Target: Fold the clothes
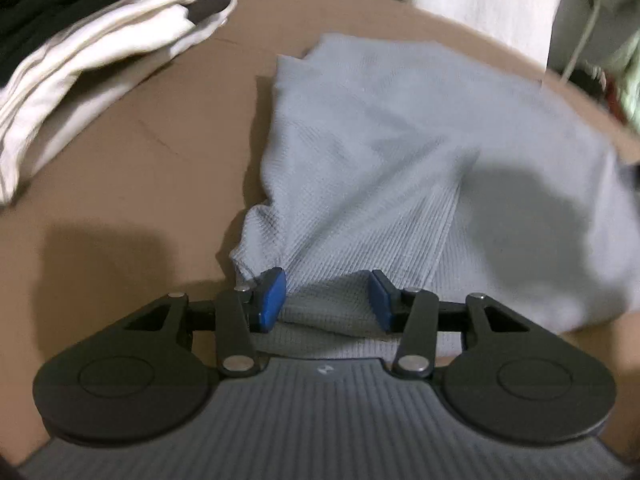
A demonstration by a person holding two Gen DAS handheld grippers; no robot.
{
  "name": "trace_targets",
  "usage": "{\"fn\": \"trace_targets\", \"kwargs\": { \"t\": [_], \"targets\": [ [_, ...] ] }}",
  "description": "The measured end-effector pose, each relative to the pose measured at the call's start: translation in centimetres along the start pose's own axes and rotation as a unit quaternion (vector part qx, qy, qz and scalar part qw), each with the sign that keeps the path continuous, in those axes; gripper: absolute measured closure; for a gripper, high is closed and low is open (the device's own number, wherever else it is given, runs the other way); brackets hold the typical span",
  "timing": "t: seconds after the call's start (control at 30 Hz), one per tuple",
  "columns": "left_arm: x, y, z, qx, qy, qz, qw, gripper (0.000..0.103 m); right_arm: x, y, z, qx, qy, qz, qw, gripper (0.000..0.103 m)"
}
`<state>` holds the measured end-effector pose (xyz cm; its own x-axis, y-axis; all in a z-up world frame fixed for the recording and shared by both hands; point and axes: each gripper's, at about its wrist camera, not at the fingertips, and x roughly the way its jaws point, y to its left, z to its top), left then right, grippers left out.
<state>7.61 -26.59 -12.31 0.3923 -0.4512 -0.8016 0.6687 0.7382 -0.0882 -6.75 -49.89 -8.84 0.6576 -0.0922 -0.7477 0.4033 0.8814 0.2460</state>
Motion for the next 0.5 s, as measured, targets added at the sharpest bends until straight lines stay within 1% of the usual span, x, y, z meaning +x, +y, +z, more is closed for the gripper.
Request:
{"fn": "trace_targets", "kwargs": {
  "t": [0.1, 0.13, 0.17, 0.2, 0.23, 0.27, 0.3, 0.33, 0.37, 0.4, 0.43, 0.47, 0.5],
  "targets": [
    [-1.7, -2.4, 0.4, 0.054, -0.038, 0.01, 0.9978, 0.057, -4.1, -4.6, -1.3, 0.027, 0.0, -0.037, 0.999, 0.033],
    [-2.5, -3.2, 0.5, 0.064, -0.053, 0.003, 0.9965, 0.057, -5.4, -6.7, -2.0, 0.047, -0.007, -0.052, 0.998, 0.031],
    [-3.2, -4.2, 0.7, 0.073, -0.064, -0.007, 0.9952, 0.057, -6.5, -9.0, -2.7, 0.074, -0.014, -0.067, 0.995, 0.025],
    [-3.4, -5.7, 1.5, 0.084, -0.075, -0.024, 0.9934, 0.057, -7.4, -11.4, -3.4, 0.113, -0.02, -0.079, 0.99, 0.022],
    [-3.7, -7.3, 2.0, 0.091, -0.082, -0.039, 0.9917, 0.057, -7.8, -13.7, -4.1, 0.166, -0.025, -0.09, 0.982, 0.021],
    [-3.8, -9.1, 2.5, 0.097, -0.084, -0.056, 0.9901, 0.057, -8.2, -16.2, -5.0, 0.225, -0.028, -0.097, 0.969, 0.021],
    [-3.5, -11.3, 3.1, 0.102, -0.08, -0.081, 0.9883, 0.057, -8.4, -18.6, -6.0, 0.287, -0.032, -0.091, 0.953, 0.021],
    [-3.1, -13.4, 3.7, 0.106, -0.075, -0.105, 0.986, 0.056, -8.5, -20.8, -7.1, 0.343, -0.04, -0.074, 0.935, 0.021],
    [-2.3, -15.5, 4.3, 0.103, -0.062, -0.126, 0.9847, 0.055, -8.5, -22.8, -8.4, 0.399, -0.054, -0.057, 0.914, 0.021],
    [-1.6, -17.6, 4.8, 0.1, -0.05, -0.146, 0.9829, 0.055, -8.6, -24.5, -9.8, 0.453, -0.073, -0.039, 0.888, 0.021],
    [-0.8, -19.5, 5.4, 0.096, -0.041, -0.16, 0.9816, 0.055, -8.5, -25.9, -11.2, 0.501, -0.089, -0.031, 0.86, 0.021],
    [0.0, -21.7, 5.8, 0.097, -0.033, -0.172, 0.9797, 0.055, -8.3, -26.7, -12.4, 0.536, -0.093, -0.039, 0.838, 0.021],
    [0.7, -23.8, 6.1, 0.099, -0.024, -0.184, 0.9777, 0.055, -7.7, -27.2, -13.2, 0.558, -0.083, -0.045, 0.825, 0.022]
  ]
}}
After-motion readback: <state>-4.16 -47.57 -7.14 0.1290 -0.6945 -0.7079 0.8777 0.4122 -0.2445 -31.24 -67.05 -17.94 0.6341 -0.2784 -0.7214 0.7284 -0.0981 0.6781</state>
